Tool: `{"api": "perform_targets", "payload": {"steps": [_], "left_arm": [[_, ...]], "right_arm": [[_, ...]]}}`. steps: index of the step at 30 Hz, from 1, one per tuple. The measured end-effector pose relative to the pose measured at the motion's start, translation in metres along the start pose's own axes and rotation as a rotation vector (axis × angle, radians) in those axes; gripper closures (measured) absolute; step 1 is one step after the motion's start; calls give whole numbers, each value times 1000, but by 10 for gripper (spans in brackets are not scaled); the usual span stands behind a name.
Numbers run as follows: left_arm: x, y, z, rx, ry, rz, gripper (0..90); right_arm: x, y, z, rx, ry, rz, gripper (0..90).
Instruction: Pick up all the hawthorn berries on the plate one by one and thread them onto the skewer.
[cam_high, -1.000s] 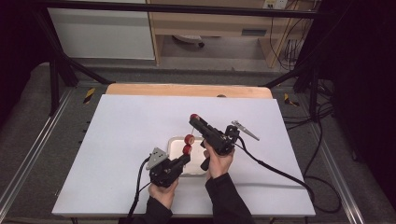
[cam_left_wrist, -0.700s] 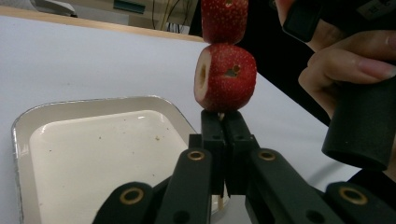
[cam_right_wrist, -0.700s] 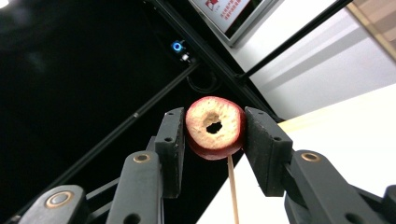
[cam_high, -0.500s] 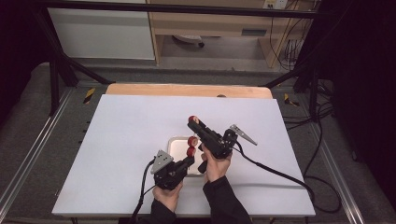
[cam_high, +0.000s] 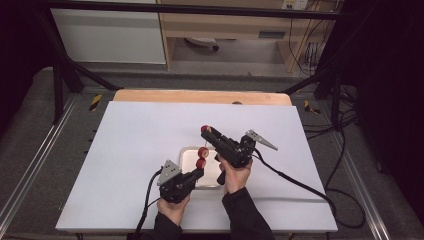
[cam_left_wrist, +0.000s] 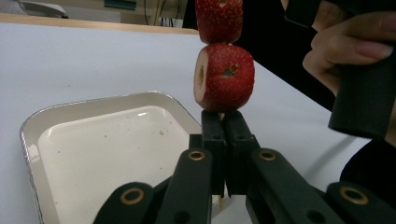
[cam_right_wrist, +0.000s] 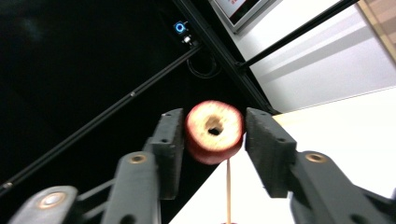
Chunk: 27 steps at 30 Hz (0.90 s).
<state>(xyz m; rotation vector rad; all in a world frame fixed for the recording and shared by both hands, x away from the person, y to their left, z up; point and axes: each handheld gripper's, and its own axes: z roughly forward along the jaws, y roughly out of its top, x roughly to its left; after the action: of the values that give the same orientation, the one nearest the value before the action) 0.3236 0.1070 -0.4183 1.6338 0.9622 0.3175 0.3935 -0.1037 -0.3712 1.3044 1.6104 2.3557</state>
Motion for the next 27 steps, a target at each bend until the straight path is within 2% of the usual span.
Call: {"api": "perform_targets", "payload": {"steps": [6, 10, 11, 13, 14, 16, 18, 20, 22, 27], "left_arm": [[5, 1, 0, 36, 5, 29, 886], [5, 3, 2, 76, 0, 81, 886], [4, 4, 2, 93, 1, 109, 886], [4, 5, 1, 125, 5, 151, 886], [5, 5, 0, 140, 4, 167, 886], [8, 6, -1, 168, 0, 186, 886], [11, 6, -3, 193, -3, 206, 886], [14, 5, -6, 218, -10, 230, 886], [16, 5, -9, 227, -14, 248, 886], [20, 5, -14, 254, -19, 271, 886]], "right_arm": [[-2, 12, -2, 52, -12, -50, 422], [-5, 23, -3, 132, -6, -116, 341], [-5, 25, -3, 152, -6, -124, 326], [-8, 30, -4, 210, -4, -153, 318], [-8, 34, -4, 240, -7, -186, 321], [-9, 39, -5, 295, -15, -226, 323], [-10, 42, -5, 343, -11, -251, 326], [-10, 44, -4, 414, -8, -271, 334], [-10, 43, -3, 472, -11, -301, 342], [-14, 36, 0, 544, 7, -300, 407]]}}
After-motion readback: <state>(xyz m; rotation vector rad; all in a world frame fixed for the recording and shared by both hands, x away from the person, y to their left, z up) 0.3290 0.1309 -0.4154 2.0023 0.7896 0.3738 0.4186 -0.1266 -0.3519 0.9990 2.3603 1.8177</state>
